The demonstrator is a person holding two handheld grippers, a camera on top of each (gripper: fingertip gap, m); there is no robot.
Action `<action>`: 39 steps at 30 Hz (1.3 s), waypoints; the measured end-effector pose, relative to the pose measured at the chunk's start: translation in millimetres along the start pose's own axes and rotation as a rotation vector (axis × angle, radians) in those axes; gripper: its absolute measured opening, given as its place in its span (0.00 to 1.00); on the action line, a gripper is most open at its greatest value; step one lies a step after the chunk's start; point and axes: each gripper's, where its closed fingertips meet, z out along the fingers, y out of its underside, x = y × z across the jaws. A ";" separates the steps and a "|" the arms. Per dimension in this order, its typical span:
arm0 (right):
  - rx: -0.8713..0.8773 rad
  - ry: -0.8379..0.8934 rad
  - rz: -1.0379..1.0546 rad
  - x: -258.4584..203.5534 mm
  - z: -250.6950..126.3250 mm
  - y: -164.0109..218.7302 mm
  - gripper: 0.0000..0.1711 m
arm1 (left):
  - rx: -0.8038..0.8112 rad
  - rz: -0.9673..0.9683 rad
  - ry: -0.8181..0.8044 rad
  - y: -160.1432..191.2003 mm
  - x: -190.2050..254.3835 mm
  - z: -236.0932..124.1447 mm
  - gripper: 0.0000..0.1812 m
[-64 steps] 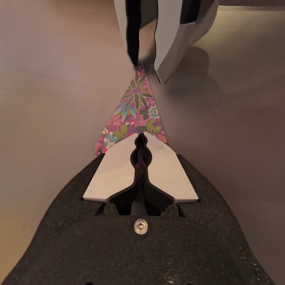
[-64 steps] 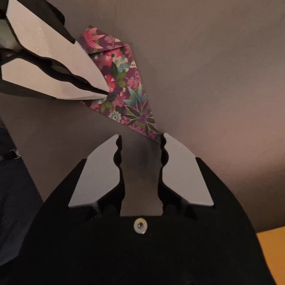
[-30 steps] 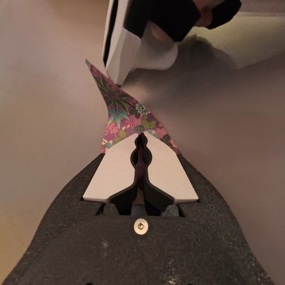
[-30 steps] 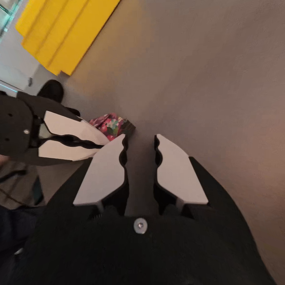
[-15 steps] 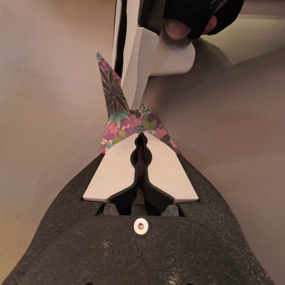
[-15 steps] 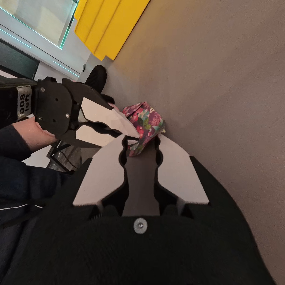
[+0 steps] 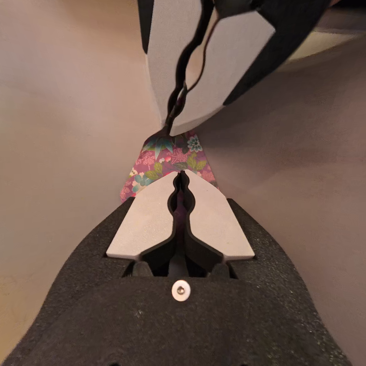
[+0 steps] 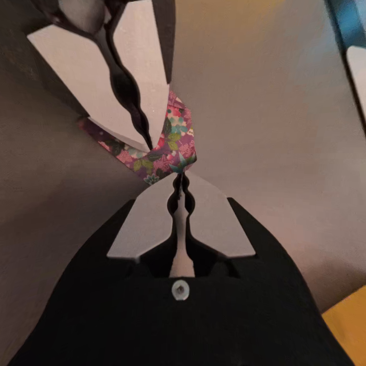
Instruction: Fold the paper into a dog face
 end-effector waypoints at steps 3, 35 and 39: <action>-0.002 0.072 -0.096 -4.4 2.6 -6.0 0.01 | 0.008 -0.004 -0.007 0.0 0.0 0.0 0.00; -0.022 -0.428 -0.244 -38.2 -8.1 2.4 0.13 | -0.032 -0.016 0.003 0.5 -0.1 0.1 0.00; -0.031 -0.501 -0.226 -41.6 -9.0 3.5 0.15 | -0.040 -0.011 0.011 0.5 0.0 0.1 0.00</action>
